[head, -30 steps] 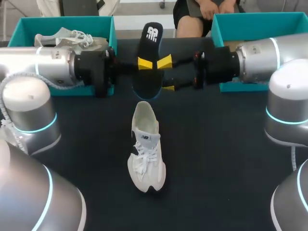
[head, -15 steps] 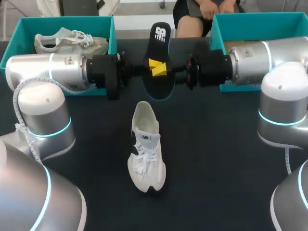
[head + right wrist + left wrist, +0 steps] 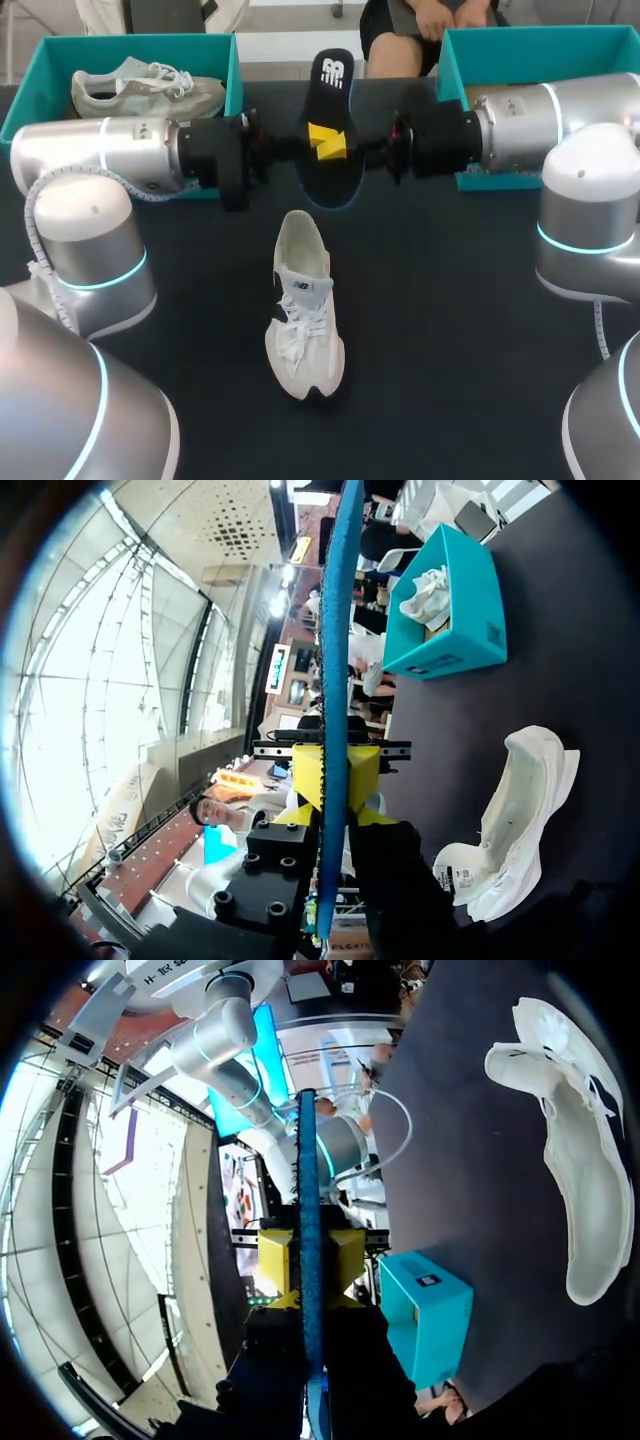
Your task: Take the shoe out of the shoebox, open the shoe tongue, remove and reinsert the insole, then place the shoe into the shoebox
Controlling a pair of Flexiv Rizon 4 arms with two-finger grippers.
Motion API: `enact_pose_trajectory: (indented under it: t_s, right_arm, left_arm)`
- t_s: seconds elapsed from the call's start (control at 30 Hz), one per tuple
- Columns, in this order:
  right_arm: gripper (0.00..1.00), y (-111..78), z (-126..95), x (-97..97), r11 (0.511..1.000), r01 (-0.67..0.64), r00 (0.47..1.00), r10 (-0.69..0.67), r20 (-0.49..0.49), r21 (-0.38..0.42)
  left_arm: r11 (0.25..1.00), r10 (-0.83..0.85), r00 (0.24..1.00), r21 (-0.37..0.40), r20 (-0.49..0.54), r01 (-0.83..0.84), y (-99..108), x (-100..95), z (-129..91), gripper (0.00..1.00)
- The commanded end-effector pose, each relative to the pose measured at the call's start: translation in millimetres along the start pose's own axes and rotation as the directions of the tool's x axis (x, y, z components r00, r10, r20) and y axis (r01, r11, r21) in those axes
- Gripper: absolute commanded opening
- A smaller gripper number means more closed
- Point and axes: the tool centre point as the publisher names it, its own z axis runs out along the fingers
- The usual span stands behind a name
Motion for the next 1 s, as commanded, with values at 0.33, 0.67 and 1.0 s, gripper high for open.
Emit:
enact_pose_trajectory:
  t_s: [0.33, 0.67, 1.0]
  right_arm:
    - [0.00, 1.0, 1.3, -1.3, 1.000, 0.017, 1.000, -0.017, -0.005, 0.007]
    - [0.00, 1.5, -10.2, -5.3, 0.999, 0.023, 1.000, -0.023, 0.016, -0.035]
    - [0.00, 19.8, -20.6, -12.1, 0.960, 0.262, 0.964, -0.256, 0.069, -0.101]
  left_arm:
    - [0.999, -0.038, 0.999, 0.004, 0.007, 0.038, -4.1, -4.0, 3.2, 0.00]
    - [0.985, -0.172, 0.984, -0.039, -0.036, 0.171, 7.8, -12.8, -30.2, 1.00]
    - [0.784, -0.621, 0.760, -0.173, -0.195, 0.596, 7.6, 5.1, -86.0, 1.00]
